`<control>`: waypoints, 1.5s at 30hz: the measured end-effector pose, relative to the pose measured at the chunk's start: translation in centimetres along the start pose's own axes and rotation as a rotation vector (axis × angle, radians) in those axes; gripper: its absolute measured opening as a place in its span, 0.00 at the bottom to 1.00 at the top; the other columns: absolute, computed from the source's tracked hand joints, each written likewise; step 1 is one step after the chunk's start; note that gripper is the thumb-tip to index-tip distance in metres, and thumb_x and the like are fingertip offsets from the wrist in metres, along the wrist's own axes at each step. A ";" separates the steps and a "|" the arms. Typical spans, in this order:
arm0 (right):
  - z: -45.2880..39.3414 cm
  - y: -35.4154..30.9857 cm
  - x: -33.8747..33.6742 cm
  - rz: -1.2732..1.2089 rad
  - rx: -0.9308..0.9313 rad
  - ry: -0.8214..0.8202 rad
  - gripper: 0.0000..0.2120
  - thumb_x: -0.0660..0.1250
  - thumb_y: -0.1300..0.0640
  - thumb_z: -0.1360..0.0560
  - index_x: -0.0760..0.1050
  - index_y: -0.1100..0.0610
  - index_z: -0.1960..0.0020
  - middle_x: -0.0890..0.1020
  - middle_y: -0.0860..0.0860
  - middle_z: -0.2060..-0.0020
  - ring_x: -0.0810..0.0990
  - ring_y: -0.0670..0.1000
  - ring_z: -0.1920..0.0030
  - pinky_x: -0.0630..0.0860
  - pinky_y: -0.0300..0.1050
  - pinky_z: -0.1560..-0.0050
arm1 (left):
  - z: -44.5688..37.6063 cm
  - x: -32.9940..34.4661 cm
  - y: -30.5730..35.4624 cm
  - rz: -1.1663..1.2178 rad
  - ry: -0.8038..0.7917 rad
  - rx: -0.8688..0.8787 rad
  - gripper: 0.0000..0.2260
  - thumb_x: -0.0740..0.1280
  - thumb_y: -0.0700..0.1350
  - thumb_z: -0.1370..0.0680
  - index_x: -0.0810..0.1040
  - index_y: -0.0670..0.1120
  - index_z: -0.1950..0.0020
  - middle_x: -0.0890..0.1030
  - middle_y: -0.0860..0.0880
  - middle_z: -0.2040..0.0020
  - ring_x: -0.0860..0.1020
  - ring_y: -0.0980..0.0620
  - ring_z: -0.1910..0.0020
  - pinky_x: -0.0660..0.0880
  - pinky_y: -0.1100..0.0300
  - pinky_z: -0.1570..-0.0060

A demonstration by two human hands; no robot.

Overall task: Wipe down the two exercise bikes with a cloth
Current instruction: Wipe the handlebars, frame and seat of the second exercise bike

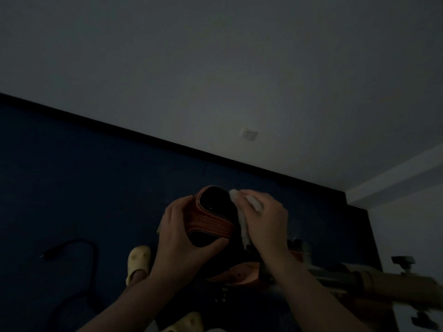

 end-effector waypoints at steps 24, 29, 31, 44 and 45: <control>-2.1 -5.9 6.8 0.057 -0.298 -0.280 0.05 0.73 0.54 0.28 0.83 0.53 0.53 0.80 0.47 0.57 0.79 0.46 0.53 0.75 0.42 0.48 | 1.5 -1.6 -2.2 -0.013 0.055 -0.096 0.27 0.70 0.67 0.42 0.64 0.69 0.48 0.65 0.71 0.47 0.71 0.62 0.46 0.76 0.53 0.46; -1.0 -3.8 3.8 0.067 -0.176 -0.116 0.08 0.69 0.50 0.25 0.82 0.53 0.51 0.80 0.45 0.53 0.78 0.43 0.51 0.75 0.41 0.46 | 1.7 -1.6 -2.3 0.013 0.053 -0.091 0.28 0.71 0.67 0.42 0.64 0.68 0.47 0.64 0.73 0.47 0.71 0.62 0.46 0.76 0.53 0.47; 1.0 -5.5 4.1 0.112 -0.403 -0.161 0.08 0.68 0.52 0.25 0.82 0.54 0.49 0.79 0.45 0.52 0.77 0.43 0.49 0.71 0.34 0.45 | 1.4 -1.5 -2.0 0.022 0.046 -0.077 0.28 0.71 0.65 0.41 0.63 0.68 0.45 0.65 0.72 0.46 0.71 0.62 0.45 0.76 0.54 0.46; -2.1 1.8 3.5 -0.055 0.296 -0.257 0.18 0.67 0.45 0.26 0.83 0.59 0.62 0.84 0.52 0.66 0.81 0.43 0.65 0.76 0.39 0.63 | -3.2 0.0 1.6 -0.049 -0.183 0.191 0.14 0.62 0.54 0.23 0.69 0.58 0.38 0.68 0.64 0.38 0.64 0.67 0.37 0.63 0.67 0.40; -1.7 2.5 3.1 0.015 0.320 -0.261 0.23 0.66 0.43 0.27 0.80 0.63 0.63 0.83 0.55 0.68 0.81 0.46 0.67 0.75 0.42 0.65 | -3.7 0.3 1.9 -0.082 -0.225 0.226 0.13 0.62 0.52 0.23 0.69 0.58 0.39 0.68 0.65 0.38 0.63 0.68 0.36 0.62 0.70 0.40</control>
Point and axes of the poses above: each hand's wrist, its own z-axis away from the middle knuckle, its own x-axis out of the palm, y = z × x, the point moved 9 cm from there along -z, towards the middle knuckle
